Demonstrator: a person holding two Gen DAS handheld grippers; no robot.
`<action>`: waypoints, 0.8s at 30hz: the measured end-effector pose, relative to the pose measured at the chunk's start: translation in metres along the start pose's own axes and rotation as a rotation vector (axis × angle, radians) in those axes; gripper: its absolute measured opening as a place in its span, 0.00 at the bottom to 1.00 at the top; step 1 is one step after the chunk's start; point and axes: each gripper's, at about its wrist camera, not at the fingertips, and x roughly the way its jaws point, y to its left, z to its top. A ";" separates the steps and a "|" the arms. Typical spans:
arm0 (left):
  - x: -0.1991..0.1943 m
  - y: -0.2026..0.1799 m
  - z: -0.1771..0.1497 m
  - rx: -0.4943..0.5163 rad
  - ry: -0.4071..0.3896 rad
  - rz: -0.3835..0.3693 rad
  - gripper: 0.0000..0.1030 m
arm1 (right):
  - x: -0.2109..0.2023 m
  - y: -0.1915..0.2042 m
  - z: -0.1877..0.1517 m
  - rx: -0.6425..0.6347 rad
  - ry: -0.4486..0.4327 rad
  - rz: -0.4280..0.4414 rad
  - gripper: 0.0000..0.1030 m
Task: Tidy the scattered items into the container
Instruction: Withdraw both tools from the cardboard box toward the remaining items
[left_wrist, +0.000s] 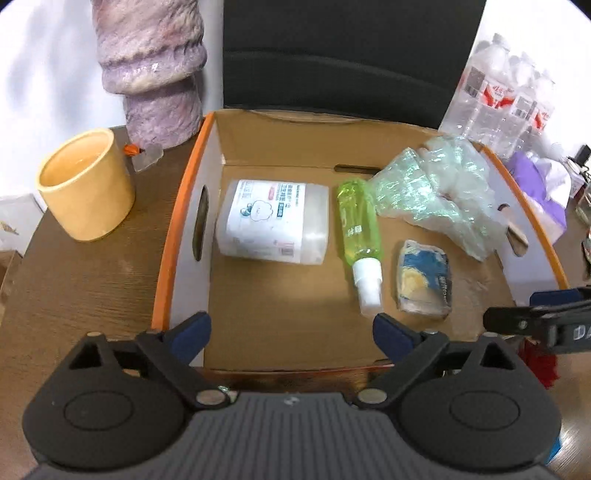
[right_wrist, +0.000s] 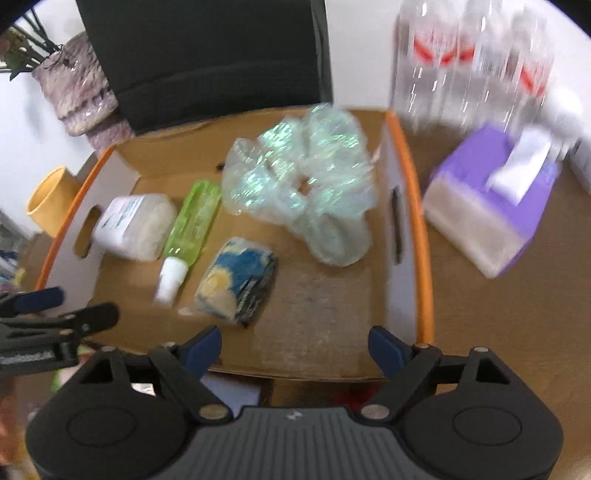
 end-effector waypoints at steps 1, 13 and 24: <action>0.000 0.000 -0.001 0.003 -0.002 0.006 0.92 | -0.001 0.001 -0.001 -0.001 -0.006 -0.001 0.84; -0.039 -0.002 0.006 -0.032 -0.024 0.003 0.93 | -0.022 0.010 -0.003 0.008 -0.025 -0.037 0.84; -0.115 -0.018 -0.058 -0.017 -0.145 -0.022 0.94 | -0.081 0.035 -0.062 -0.087 -0.149 -0.016 0.85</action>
